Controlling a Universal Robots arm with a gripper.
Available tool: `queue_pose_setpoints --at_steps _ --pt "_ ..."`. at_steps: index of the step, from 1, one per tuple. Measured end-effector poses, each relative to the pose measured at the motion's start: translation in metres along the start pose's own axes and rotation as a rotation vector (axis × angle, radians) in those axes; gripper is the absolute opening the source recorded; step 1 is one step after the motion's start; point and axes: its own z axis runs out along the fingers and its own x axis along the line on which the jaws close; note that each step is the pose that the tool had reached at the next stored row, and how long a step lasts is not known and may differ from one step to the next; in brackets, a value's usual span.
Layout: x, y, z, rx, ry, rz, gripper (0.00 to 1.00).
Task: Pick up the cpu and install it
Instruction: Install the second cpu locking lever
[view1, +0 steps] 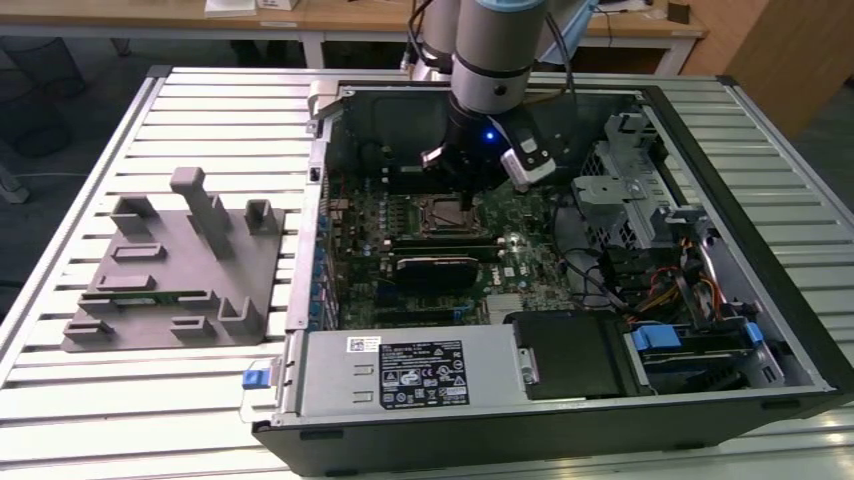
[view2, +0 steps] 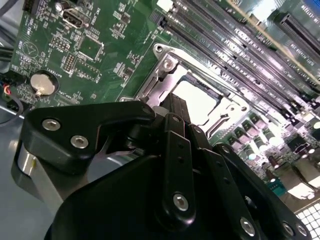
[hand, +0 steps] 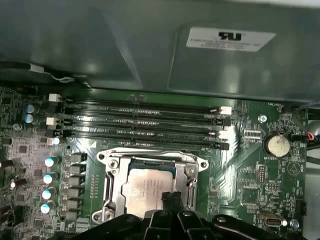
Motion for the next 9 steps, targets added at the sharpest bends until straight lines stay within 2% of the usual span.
queue_pose_setpoints --at_steps 2,9 --pt "0.0 -0.0002 -0.0017 0.0 0.0001 0.0 0.11" --pt "0.0 0.0001 -0.0147 -0.0003 0.0022 0.0 0.11"
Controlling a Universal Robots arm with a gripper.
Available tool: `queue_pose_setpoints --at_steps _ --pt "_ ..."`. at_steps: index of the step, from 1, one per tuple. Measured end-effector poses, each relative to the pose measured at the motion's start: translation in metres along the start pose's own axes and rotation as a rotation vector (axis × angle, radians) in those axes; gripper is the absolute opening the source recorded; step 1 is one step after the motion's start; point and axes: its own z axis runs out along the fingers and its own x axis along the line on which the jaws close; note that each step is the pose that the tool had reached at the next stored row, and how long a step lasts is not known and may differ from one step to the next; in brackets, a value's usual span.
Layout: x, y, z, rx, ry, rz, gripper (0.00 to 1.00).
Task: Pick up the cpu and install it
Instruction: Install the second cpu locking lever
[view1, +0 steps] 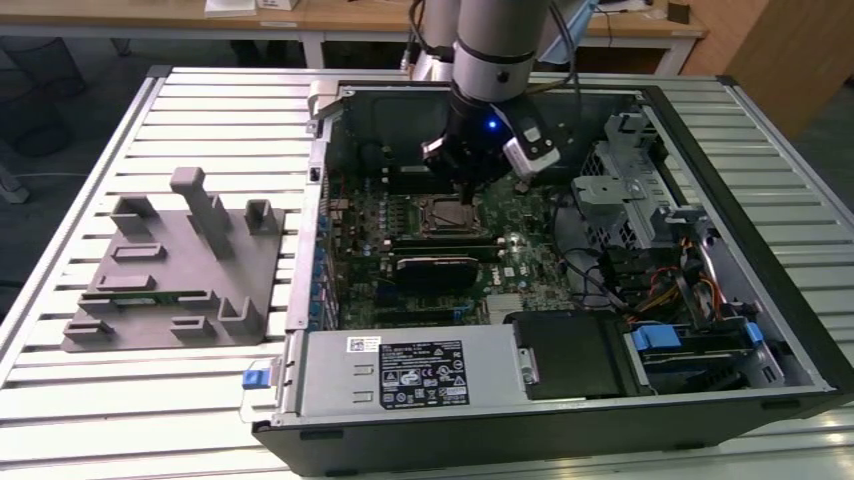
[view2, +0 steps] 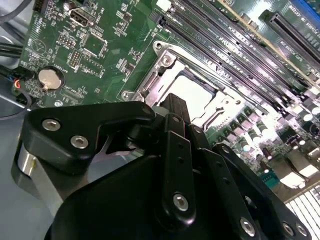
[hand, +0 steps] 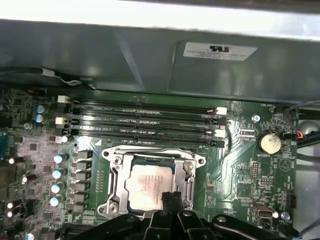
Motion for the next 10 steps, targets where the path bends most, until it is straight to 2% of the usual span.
queue_pose_setpoints --at_steps 4,10 --pt "-0.0009 -0.0017 -0.0001 0.0001 0.0032 0.0 0.11" --pt "-0.0005 -0.0107 -0.0005 -0.0001 0.0035 0.0 0.11"
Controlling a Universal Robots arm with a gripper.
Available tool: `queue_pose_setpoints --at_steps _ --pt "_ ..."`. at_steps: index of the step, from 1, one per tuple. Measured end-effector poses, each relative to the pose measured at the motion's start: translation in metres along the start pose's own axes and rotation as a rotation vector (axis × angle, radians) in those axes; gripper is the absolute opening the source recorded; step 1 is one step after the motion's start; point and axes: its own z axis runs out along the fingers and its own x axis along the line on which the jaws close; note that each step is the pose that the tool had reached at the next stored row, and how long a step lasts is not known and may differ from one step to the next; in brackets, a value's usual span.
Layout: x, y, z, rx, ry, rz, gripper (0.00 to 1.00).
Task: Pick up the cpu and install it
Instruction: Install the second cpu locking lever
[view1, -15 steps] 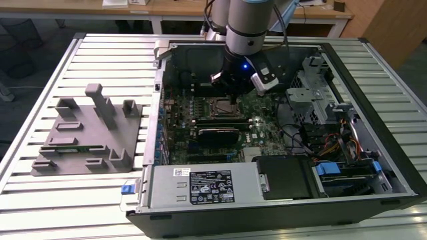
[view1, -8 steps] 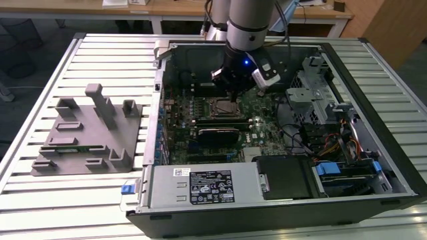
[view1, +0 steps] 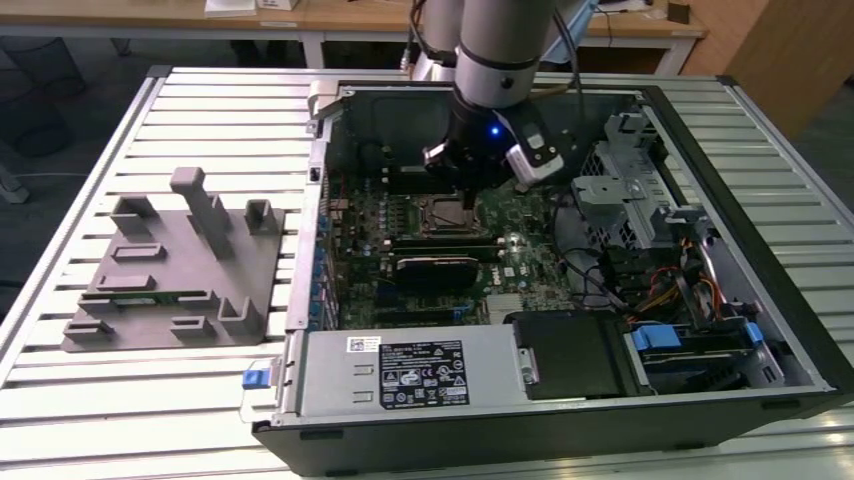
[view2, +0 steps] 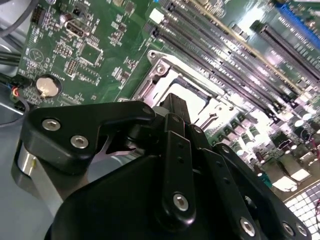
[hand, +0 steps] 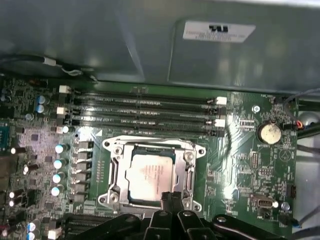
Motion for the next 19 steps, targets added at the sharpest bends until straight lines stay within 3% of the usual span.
queue_pose_setpoints --at_steps 9,14,19 --pt "0.0005 -0.0087 -0.0009 0.0004 0.0002 0.0 0.11" --pt "0.0006 -0.0102 -0.0046 -0.0005 0.007 0.0 0.11" --pt "0.0048 -0.019 -0.0046 -0.0006 0.0074 0.0 0.11"
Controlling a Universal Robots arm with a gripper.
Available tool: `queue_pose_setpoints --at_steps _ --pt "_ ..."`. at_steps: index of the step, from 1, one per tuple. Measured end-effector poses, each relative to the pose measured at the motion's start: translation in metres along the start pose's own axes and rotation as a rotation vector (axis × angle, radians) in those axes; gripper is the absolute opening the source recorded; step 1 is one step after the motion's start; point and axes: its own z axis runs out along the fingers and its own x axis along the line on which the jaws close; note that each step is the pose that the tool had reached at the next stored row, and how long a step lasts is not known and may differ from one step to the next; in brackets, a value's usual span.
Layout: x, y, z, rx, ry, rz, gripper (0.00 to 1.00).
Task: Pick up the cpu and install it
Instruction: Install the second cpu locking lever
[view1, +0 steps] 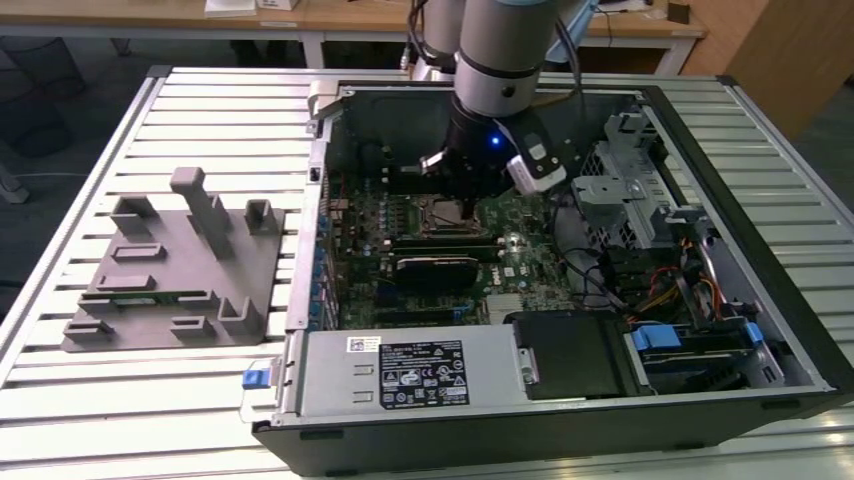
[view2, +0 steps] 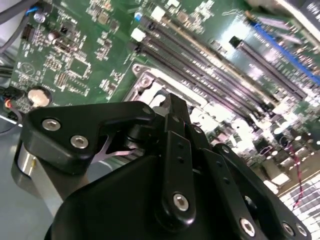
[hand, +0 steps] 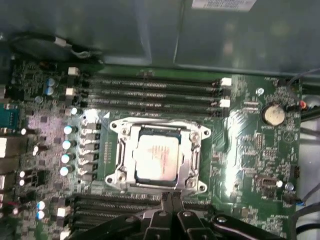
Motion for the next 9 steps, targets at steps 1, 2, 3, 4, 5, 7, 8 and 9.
queue_pose_setpoints --at_steps 1,2,3,4,5,7,8,9 --pt "0.0006 -0.0008 0.0002 0.0 0.0 0.0 0.11" --pt "0.0014 -0.0015 0.0006 0.0 0.0 0.0 0.11" --pt "0.0029 -0.0019 0.001 0.0 0.0 0.0 0.11" --pt "0.0052 -0.002 0.0014 -0.0002 -0.0001 0.0 0.11" --pt "0.0078 -0.0021 0.0015 -0.0001 0.0 0.0 0.11" --pt "0.0117 -0.0029 0.0018 -0.0002 0.0 -0.001 0.11" --pt "0.0126 -0.0041 0.0019 -0.0003 -0.0001 -0.001 0.11" --pt "0.0133 -0.0057 0.0019 -0.0001 0.0001 -0.001 0.11"
